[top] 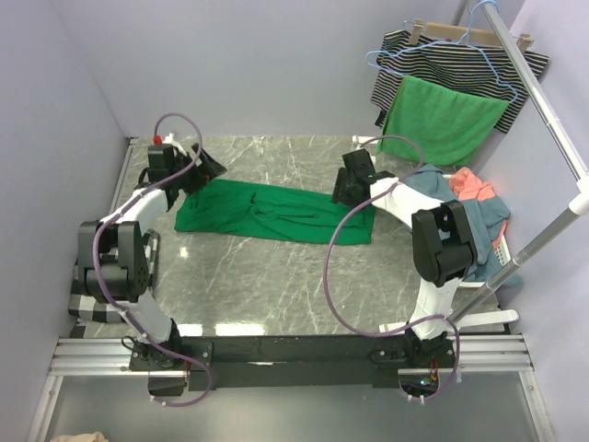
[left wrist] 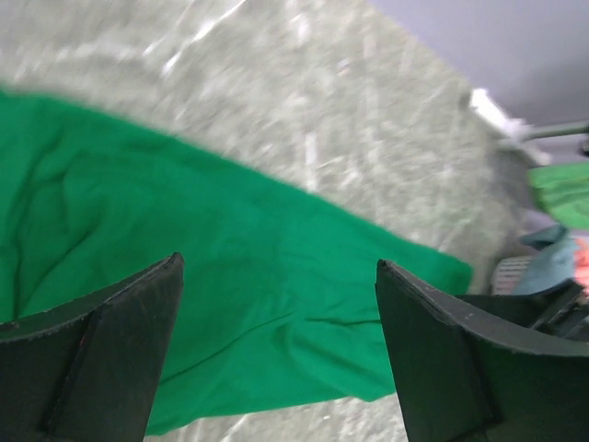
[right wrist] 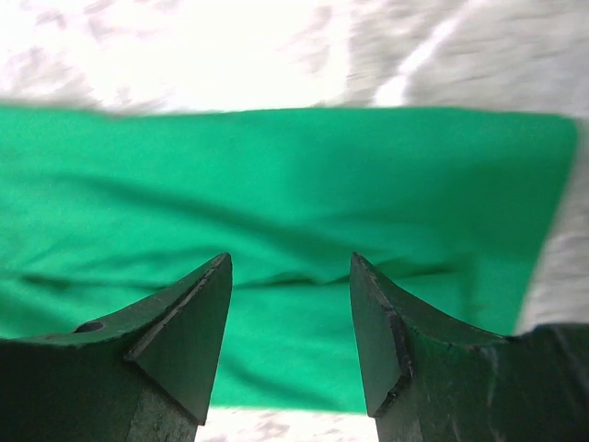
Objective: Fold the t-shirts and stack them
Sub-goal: Rotate the tshirt 90 degrees
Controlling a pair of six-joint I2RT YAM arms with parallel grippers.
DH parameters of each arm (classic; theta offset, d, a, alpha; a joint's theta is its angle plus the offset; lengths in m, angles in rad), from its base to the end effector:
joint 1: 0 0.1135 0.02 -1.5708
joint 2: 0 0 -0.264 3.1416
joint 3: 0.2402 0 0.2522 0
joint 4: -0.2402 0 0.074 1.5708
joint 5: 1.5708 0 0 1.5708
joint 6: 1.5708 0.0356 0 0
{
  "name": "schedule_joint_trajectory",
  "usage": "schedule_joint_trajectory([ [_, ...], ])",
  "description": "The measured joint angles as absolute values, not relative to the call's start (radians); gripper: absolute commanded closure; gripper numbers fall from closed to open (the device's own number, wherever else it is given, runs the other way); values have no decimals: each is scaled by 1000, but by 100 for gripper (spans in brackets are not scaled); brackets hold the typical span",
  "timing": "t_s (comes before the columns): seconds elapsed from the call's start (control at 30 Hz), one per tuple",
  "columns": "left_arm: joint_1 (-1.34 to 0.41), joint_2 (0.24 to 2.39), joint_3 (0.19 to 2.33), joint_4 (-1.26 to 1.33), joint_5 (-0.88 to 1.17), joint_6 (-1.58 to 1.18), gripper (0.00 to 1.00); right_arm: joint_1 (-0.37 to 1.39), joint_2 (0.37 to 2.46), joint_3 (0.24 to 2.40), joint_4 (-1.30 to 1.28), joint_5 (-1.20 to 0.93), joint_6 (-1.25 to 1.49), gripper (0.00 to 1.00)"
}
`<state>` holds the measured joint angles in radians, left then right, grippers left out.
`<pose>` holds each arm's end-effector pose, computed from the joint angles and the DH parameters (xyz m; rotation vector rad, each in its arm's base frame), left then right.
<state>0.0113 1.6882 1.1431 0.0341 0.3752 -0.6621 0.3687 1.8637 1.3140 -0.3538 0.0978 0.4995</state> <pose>0.3851 -0.0087 0.2476 -0.4792 2.0844 -0.7804 0.3783 0.1424 0.2035 0.2045 2.4770 0.2519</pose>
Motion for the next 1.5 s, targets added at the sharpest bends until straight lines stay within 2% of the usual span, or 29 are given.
schedule_joint_trajectory([
  [0.37,12,1862,1078,1,333,-675,10,309,1923,1256,-369,81,505,40],
  [0.5,10,1892,1151,-74,288,-666,8,307,1895,1207,-327,67,516,40],
  [0.7,36,1982,1314,-189,264,-629,7,331,1775,1025,-226,13,546,40],
  [0.8,56,2066,1458,-257,248,-594,8,416,1714,959,-238,4,562,39],
  [1.03,75,2273,1797,-392,230,-522,7,744,1681,952,-356,-75,623,39],
  [1.2,71,2360,1968,-502,222,-475,8,863,1654,905,-332,-143,670,41],
  [1.4,53,2477,2178,-585,292,-456,7,1101,1731,991,-336,-194,676,40],
  [1.5,15,2548,2299,-616,331,-449,2,1173,1768,1045,-355,-211,655,40],
])
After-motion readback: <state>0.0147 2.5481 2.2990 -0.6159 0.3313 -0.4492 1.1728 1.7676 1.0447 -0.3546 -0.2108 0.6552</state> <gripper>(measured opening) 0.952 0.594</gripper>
